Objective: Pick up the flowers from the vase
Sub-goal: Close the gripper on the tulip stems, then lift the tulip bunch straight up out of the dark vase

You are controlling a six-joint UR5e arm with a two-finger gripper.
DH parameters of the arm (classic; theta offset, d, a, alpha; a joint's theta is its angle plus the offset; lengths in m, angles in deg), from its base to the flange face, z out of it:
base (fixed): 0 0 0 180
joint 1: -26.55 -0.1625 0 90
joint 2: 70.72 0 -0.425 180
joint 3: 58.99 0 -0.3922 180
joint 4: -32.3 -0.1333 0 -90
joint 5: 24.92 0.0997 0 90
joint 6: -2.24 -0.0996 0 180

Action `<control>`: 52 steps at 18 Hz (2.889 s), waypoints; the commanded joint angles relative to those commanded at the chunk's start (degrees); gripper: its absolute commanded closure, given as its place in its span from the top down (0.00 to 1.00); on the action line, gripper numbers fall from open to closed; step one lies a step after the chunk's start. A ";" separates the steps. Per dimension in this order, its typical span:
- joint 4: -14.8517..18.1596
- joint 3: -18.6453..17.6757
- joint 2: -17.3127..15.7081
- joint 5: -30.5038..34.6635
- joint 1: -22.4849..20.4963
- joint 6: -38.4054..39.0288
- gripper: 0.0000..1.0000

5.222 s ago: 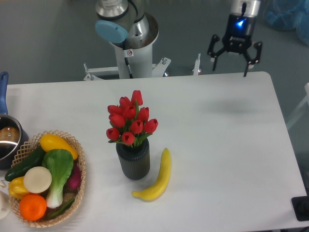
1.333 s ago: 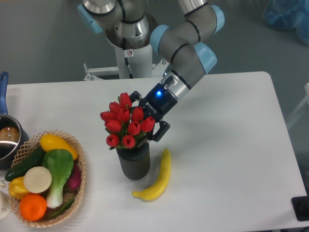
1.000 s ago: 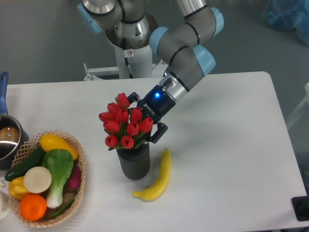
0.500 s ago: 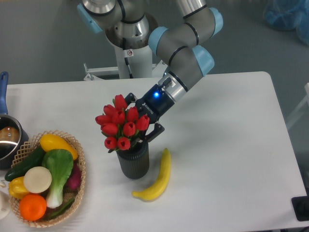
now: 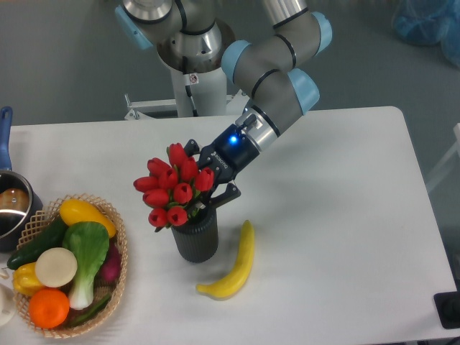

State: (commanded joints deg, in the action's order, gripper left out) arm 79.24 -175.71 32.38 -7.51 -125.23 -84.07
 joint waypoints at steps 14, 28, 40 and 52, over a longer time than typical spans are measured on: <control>0.00 1.05 -1.14 -5.97 -1.84 2.37 0.50; 0.00 2.29 -7.11 -7.65 -1.94 12.12 0.50; 0.00 4.83 -10.63 -9.40 -1.93 17.58 0.50; 0.09 8.61 -10.90 -12.21 -3.78 21.87 0.50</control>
State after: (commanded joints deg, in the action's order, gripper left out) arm 79.32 -167.10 21.48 -19.73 -129.01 -62.20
